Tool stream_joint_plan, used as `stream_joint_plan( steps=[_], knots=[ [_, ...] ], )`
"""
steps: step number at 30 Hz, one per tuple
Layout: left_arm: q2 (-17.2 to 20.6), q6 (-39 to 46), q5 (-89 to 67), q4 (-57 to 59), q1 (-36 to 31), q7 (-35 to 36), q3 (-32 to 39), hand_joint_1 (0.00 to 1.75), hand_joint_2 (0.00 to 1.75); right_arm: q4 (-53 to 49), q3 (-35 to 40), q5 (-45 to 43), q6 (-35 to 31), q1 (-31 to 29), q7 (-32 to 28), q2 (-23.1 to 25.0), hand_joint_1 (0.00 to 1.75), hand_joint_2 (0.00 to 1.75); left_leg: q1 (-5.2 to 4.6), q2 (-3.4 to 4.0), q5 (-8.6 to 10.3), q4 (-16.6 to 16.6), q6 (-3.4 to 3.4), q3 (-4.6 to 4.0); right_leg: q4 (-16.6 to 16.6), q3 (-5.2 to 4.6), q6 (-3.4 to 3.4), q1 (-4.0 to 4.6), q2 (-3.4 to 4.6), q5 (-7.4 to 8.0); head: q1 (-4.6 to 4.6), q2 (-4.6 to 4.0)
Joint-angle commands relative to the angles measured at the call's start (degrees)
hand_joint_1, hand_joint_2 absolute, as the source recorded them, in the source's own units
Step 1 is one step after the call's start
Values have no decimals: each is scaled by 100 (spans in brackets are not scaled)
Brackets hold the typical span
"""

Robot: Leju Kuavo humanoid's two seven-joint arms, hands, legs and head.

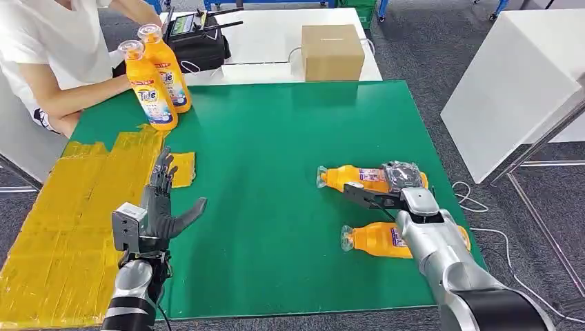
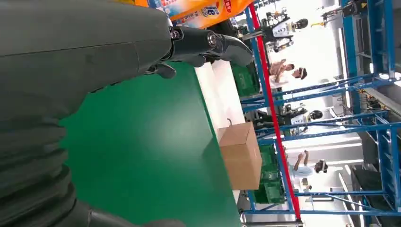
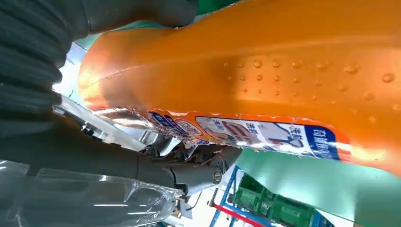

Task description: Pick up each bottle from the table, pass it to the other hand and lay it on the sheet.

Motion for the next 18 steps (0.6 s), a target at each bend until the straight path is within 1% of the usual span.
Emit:
stream_joint_plan(
  steps=[1,2,3,4,5,6,7,8,9,10,11,12,13,15,16,18],
  knots=[
    [-6,-646,-235,524,-493,351,-695,0,175,-2945,-2307,-4227,-877,1224,-3479,1526,175,175,1,3,-10,-1,-1,23,-2,22,-4,2,-4,-9,0,0],
    [-29,-499,-209,591,-562,416,-839,0,175,-3848,-2000,-4294,-769,1645,-3012,1650,175,175,7,32,-13,-10,-9,34,-6,21,-12,8,25,-4,0,0],
    [-11,-406,-160,621,-592,451,-942,0,175,-4228,-1792,-4407,-744,1836,-2775,1644,175,175,8,11,-14,-5,-11,26,-1,21,-13,10,3,-12,-2,0],
    [32,-347,-104,631,-597,467,-1014,0,175,-4273,-1677,-4550,-757,1866,-2675,1568,175,175,10,9,-18,-5,-13,26,2,25,-15,12,1,-17,7,0],
    [48,-337,-90,625,-589,468,-1021,0,175,-4224,-1671,-4591,-769,1849,-2677,1542,175,175,8,-32,-18,7,-10,12,12,22,-12,10,-40,-29,7,0],
    [88,-325,-65,603,-564,467,-1026,0,175,-4043,-1680,-4687,-813,1774,-2752,1470,175,175,19,3,-22,8,-12,8,15,10,-13,20,-3,-21,0,0],
    [96,-324,-60,599,-558,467,-1022,0,175,-4006,-1683,-4699,-818,1752,-2768,1452,175,175,6,21,-13,1,-9,5,13,-15,-11,6,18,-13,-9,0],
    [106,-322,-52,590,-550,465,-1019,0,175,-3912,-1691,-4734,-844,1715,-2815,1428,175,175,2,-9,-22,-1,-12,22,21,12,-14,3,-15,-32,-7,0],
    [114,-323,-46,586,-545,464,-1012,0,175,-3876,-1693,-4744,-849,1696,-2832,1415,175,175,16,-30,-7,2,-5,4,-2,6,-5,15,-29,-13,-11,0],
    [119,-323,-39,578,-537,462,-1008,0,175,-3786,-1702,-4773,-874,1660,-2877,1396,175,175,17,-52,-11,-2,-4,17,-5,28,-4,16,-51,-20,4,0],
    [119,-323,-39,578,-537,462,-1008,0,175,-3786,-1702,-4773,-874,1660,-2877,1396,175,175,7,-50,-5,-4,0,11,0,18,-2,7,-51,-16,-9,0],
    [127,-323,-34,576,-533,461,-1003,0,175,-3744,-1710,-4792,-886,1644,-2906,1396,175,175,9,-34,-7,-2,1,15,0,20,-2,11,-40,-14,0,0],
    [124,-321,-30,570,-529,461,-1002,0,175,-3737,-1710,-4810,-887,1641,-2922,1403,175,175,0,-33,-3,1,1,-5,11,-1,-1,2,-41,-14,2,0],
    [122,-319,-22,566,-519,461,-998,0,175,-3777,-1693,-4823,-875,1667,-2934,1417,175,175,5,-11,-8,-3,-2,4,4,5,-3,2,-22,-8,-2,0],
    [121,-312,-26,571,-518,461,-1001,0,175,-3835,-1700,-4861,-900,1692,-2962,1441,175,175,3,-10,-2,-3,-1,-4,4,-5,-2,-2,-20,-4,-2,0],
    [114,-307,-26,592,-520,462,-1007,0,175,-3901,-1700,-4905,-899,1719,-2977,1469,175,175,3,-18,-8,-1,-4,14,4,13,-5,-2,-31,-13,0,0]
  ],
)
